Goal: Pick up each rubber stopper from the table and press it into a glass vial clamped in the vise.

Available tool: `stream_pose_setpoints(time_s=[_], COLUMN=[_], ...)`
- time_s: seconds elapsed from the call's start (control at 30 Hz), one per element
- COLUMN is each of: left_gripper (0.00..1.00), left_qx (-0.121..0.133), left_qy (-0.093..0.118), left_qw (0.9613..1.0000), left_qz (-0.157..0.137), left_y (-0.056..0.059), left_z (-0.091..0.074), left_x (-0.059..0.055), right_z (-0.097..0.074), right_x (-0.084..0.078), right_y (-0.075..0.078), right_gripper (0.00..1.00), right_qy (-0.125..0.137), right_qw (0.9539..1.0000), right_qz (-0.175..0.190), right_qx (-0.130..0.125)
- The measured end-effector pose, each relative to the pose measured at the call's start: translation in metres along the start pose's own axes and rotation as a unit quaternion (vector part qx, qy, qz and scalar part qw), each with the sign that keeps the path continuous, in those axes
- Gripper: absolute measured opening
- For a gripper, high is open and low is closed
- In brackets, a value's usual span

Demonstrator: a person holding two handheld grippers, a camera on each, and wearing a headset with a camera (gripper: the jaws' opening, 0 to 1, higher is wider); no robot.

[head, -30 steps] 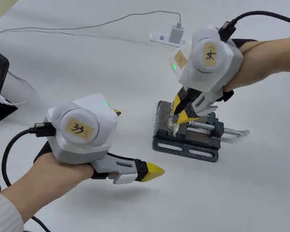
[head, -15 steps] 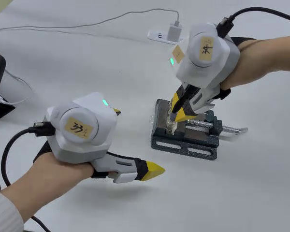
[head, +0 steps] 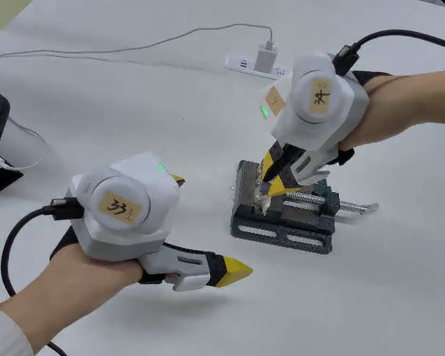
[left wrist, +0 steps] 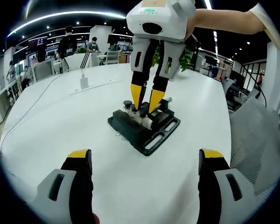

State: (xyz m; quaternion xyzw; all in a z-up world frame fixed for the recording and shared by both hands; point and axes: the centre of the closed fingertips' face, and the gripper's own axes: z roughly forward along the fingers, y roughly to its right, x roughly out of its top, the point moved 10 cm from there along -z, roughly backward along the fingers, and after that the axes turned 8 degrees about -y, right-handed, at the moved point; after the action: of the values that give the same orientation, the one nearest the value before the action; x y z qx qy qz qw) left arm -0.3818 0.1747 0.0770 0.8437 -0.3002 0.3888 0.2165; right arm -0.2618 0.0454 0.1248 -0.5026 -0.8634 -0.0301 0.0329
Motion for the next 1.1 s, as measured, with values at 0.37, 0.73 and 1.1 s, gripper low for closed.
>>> stream_pose_setpoints(time_s=[0.37, 0.73, 1.1], left_gripper=[0.94, 0.93, 0.93], left_qx=[-0.002, -0.003, -0.005], left_qy=[-0.001, -0.002, -0.001], left_qw=[1.0, 1.0, 1.0], left_qz=[0.001, 0.001, 0.0], left_y=[0.0023, 0.0021, 0.0027], left_z=[-0.0005, 0.0003, 0.0013], left_x=[-0.001, -0.001, -0.0019], right_z=[-0.0002, -0.0038, -0.0044], right_x=[-0.0006, 0.0047, 0.0041], right_y=[-0.0027, -0.0082, -0.0087], right_gripper=[0.07, 0.08, 0.08], right_qy=[0.0, -0.002, 0.002], right_qw=[0.9998, 0.9995, 0.9996], right_qz=[-0.02, -0.029, -0.023], right_qx=[-0.007, -0.011, -0.013])
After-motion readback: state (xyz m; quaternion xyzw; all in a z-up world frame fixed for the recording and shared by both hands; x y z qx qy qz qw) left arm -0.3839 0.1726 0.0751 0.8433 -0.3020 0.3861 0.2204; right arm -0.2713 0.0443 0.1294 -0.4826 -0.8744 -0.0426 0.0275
